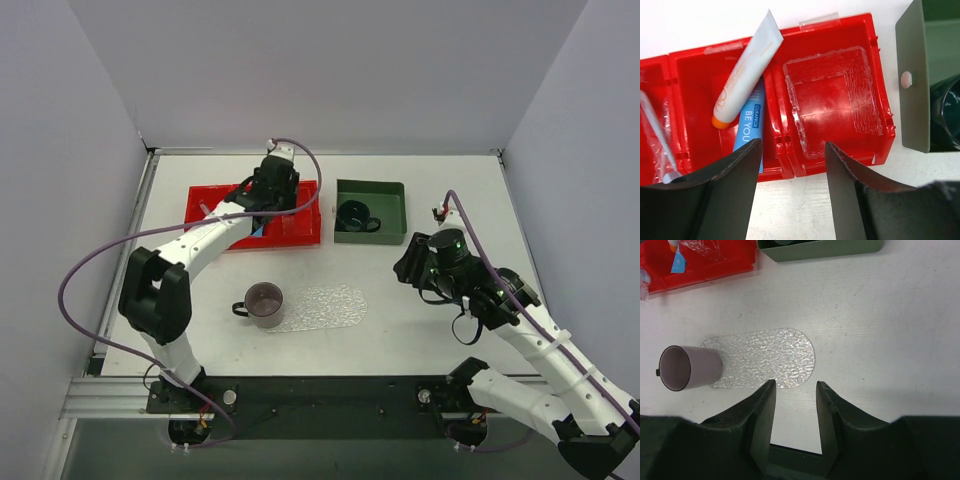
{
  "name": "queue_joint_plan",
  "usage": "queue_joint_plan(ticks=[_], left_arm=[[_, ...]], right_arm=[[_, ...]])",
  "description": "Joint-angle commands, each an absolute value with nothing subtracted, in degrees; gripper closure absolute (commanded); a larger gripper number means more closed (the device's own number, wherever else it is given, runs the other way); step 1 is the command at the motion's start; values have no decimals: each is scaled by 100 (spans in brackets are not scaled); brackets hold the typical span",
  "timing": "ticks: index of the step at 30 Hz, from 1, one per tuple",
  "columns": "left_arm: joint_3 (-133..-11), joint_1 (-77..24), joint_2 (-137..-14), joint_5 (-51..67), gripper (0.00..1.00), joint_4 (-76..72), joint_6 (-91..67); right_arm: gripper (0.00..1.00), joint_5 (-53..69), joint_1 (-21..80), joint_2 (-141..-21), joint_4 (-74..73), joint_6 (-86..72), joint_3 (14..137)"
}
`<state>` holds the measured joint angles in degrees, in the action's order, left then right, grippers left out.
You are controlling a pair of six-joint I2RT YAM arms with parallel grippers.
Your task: Prepare toiletry sets of a toothbrush and toothpaste on the tray
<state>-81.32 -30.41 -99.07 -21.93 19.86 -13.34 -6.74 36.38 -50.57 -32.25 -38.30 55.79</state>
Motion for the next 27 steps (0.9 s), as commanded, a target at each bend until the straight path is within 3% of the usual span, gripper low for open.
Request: queue_joint_plan(ticks=[1,27], left_arm=[[-8648,-3059,-10264,-1882,37,2391,-1450],[-9185,-2927,-11083,-1644,52,2698,-1468]], right_arm=[[66,-589,3595,-4904,-3287,-3823,5432],[66,-282,3595,-5326,-3208,-3814,5441]])
